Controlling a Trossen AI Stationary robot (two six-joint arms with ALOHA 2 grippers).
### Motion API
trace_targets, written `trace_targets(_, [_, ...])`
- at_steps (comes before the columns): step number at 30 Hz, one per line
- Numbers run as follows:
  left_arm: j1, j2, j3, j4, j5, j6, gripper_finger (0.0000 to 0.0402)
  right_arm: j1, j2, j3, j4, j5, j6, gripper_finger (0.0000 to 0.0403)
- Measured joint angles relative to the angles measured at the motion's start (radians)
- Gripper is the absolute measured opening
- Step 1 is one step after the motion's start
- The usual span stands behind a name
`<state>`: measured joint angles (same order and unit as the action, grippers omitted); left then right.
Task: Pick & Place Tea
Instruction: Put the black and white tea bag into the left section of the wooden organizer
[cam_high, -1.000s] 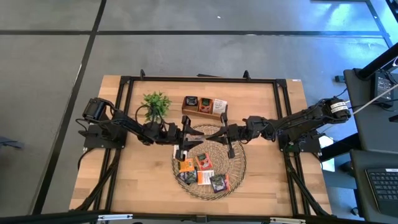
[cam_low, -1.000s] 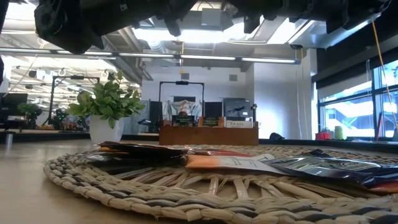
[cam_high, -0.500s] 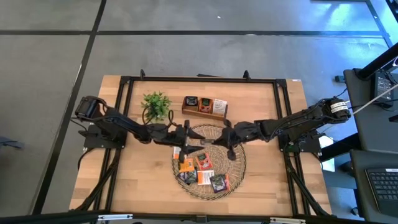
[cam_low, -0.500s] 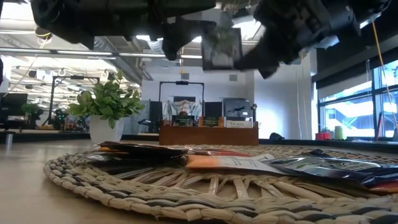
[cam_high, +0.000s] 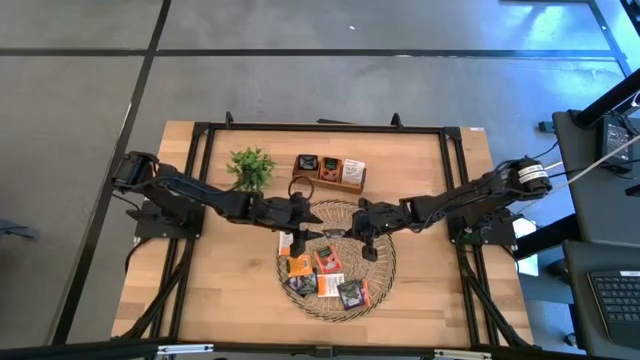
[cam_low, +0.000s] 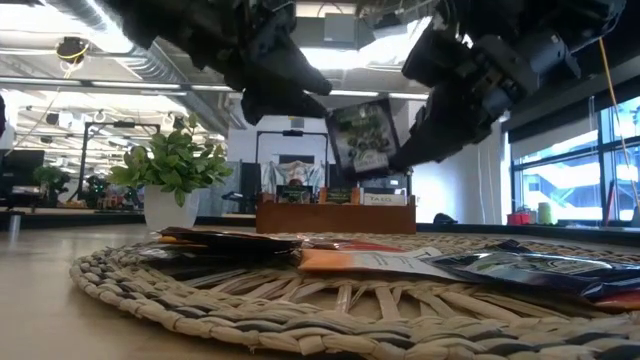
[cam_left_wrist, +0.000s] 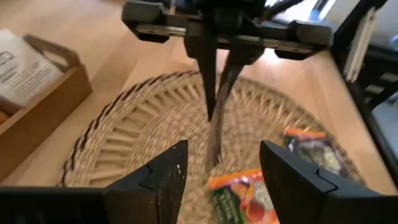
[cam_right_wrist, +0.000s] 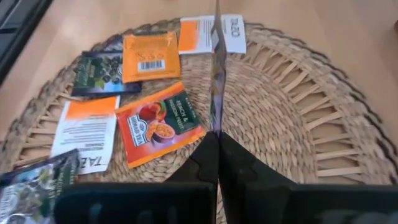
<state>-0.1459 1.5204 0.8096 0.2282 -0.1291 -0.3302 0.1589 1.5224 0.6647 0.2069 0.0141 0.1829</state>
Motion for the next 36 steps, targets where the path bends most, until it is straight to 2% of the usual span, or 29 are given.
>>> trace_targets(4, [0.004, 0.000, 0.066, -0.116, 0.040, 0.000, 0.0186, 0.000, 0.040, 0.000, 0.057, -0.012, 0.000, 0.0004])
trace_targets(8, [0.005, 0.018, 0.074, -0.135, 0.068, -0.007, 0.0171, 0.000, 0.046, 0.000, 0.085, -0.018, 0.000, 0.0004])
trace_targets(12, [0.005, 0.041, 0.073, -0.136, 0.097, -0.027, 0.0151, 0.000, 0.046, 0.008, 0.096, -0.019, 0.000, 0.0004])
trace_targets(22, [0.005, 0.051, 0.073, -0.097, 0.097, -0.026, 0.0093, 0.000, 0.046, 0.008, 0.104, -0.019, 0.000, 0.0004])
trace_targets(32, [0.005, 0.051, 0.073, -0.097, 0.096, 0.013, 0.0009, 0.000, 0.046, 0.008, 0.116, -0.019, -0.002, 0.0004])
trace_targets(36, [0.005, 0.051, 0.073, -0.097, 0.088, 0.019, 0.0005, 0.000, 0.046, 0.008, 0.120, -0.018, -0.005, 0.0007])
